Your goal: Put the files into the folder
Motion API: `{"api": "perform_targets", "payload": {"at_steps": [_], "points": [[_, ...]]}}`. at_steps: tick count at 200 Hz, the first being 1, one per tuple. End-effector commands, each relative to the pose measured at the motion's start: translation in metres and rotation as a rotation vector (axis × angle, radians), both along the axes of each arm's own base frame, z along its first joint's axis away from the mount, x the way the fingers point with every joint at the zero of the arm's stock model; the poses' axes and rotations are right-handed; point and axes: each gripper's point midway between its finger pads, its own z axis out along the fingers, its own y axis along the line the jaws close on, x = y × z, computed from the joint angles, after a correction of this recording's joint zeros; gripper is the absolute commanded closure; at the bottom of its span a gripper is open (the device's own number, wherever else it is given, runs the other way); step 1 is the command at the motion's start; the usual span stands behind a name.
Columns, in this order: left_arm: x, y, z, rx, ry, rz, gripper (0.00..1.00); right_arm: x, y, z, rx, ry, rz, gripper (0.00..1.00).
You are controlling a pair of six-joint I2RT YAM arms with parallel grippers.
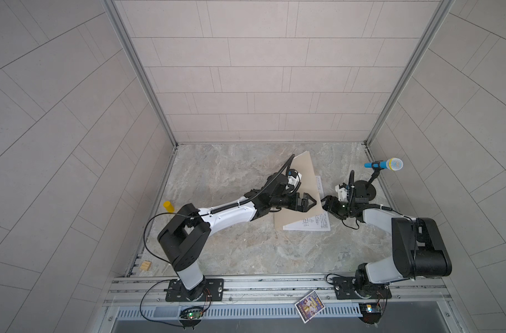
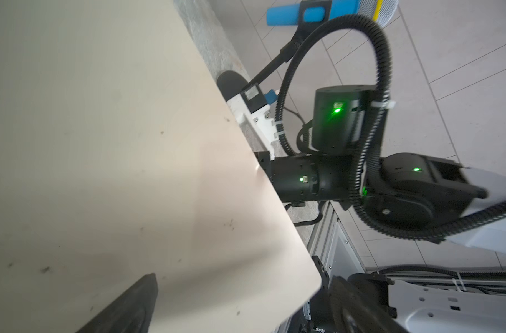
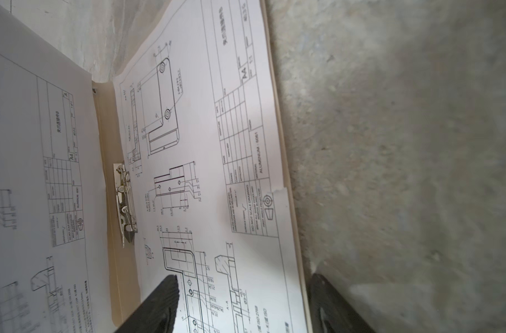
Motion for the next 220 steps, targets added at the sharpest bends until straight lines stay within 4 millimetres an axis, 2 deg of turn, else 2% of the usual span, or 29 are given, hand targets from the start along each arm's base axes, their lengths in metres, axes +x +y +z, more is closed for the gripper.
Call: {"api": "perform_targets", "payload": {"at_steps": [1, 17, 34, 39, 95, 124, 143, 188, 220], "points": [[0.001, -0.020, 0.036, -0.084, -0.064, -0.043, 0.00, -0.024, -0.017, -0.017, -0.068, 0.133, -0.054, 0.26], [0.002, -0.021, 0.037, -0.084, -0.062, -0.041, 0.00, -0.023, -0.024, -0.011, -0.084, 0.129, -0.064, 0.26], [0.006, -0.012, 0.040, -0.077, -0.080, -0.009, 0.00, -0.031, -0.030, -0.008, -0.125, 0.147, -0.054, 0.26], [0.007, -0.008, 0.040, -0.076, -0.089, 0.007, 0.00, -0.024, -0.033, 0.002, -0.144, 0.123, -0.052, 0.26], [0.028, 0.044, 0.032, -0.063, -0.063, 0.150, 0.00, -0.022, -0.048, 0.034, -0.240, 0.065, -0.079, 0.23], [0.035, 0.068, 0.027, -0.069, -0.050, 0.201, 0.00, -0.020, -0.049, 0.042, -0.246, 0.045, -0.083, 0.23], [0.039, 0.086, 0.017, -0.052, -0.036, 0.242, 0.00, -0.019, -0.049, 0.047, -0.248, 0.024, -0.079, 0.23], [0.049, 0.139, -0.003, -0.030, 0.004, 0.374, 0.00, -0.019, -0.056, 0.052, -0.290, -0.005, -0.102, 0.22], [0.051, 0.175, -0.016, 0.064, 0.007, 0.470, 0.00, -0.015, -0.058, 0.056, -0.312, -0.054, -0.103, 0.22]]}}
